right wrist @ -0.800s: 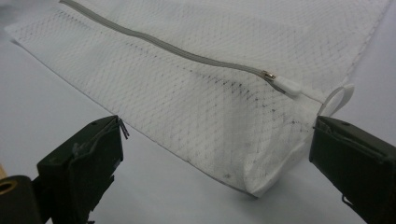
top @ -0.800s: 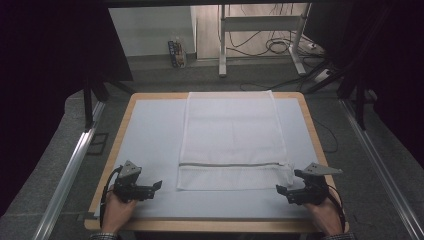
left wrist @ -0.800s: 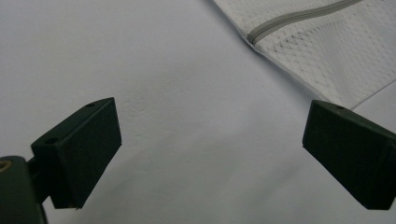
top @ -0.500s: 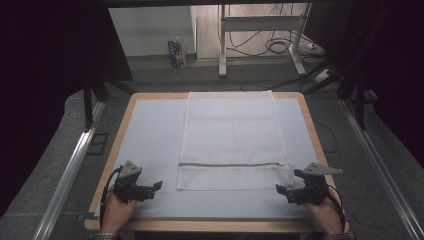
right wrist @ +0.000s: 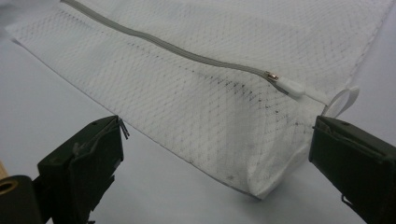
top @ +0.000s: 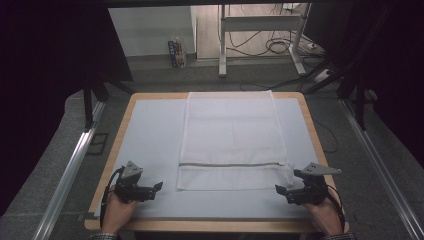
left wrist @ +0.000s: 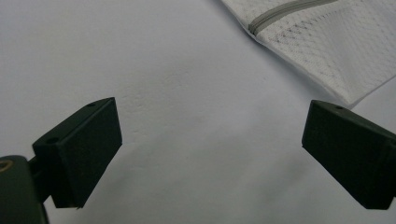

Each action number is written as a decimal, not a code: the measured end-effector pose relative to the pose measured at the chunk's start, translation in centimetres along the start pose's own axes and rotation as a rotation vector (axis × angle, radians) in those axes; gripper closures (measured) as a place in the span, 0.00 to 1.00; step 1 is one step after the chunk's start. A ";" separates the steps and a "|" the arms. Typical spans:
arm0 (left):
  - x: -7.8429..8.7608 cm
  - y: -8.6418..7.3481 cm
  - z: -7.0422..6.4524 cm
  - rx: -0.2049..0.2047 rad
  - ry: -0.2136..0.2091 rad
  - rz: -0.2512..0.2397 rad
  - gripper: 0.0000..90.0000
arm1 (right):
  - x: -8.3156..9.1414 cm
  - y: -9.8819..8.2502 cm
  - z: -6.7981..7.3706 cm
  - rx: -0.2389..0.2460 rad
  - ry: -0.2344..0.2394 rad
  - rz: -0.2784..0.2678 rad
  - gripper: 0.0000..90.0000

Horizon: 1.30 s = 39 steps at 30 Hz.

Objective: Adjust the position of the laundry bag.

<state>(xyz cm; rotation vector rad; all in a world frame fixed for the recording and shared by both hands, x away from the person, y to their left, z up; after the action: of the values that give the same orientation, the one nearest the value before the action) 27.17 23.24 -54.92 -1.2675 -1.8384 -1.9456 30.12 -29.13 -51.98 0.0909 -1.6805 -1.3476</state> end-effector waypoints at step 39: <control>-3.7 5.4 -1.9 -0.024 -0.137 0.002 0.09 | -2.6 4.6 -1.2 -0.036 -0.043 0.017 0.13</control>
<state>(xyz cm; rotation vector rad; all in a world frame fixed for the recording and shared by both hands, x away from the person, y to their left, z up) 32.11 18.87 -53.23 -1.4430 -1.8796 -1.9289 34.56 -26.72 -50.05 0.0261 -1.6884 -1.3755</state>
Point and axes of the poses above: each handheld gripper's, and its own axes: x roughly backward along the jaws, y roughly out of its top, z roughly to its left, the point moved 2 cm from there along -x, roughly forward along the jaws, and after that the axes turned 4 degrees about x, right-handed, at the moved point
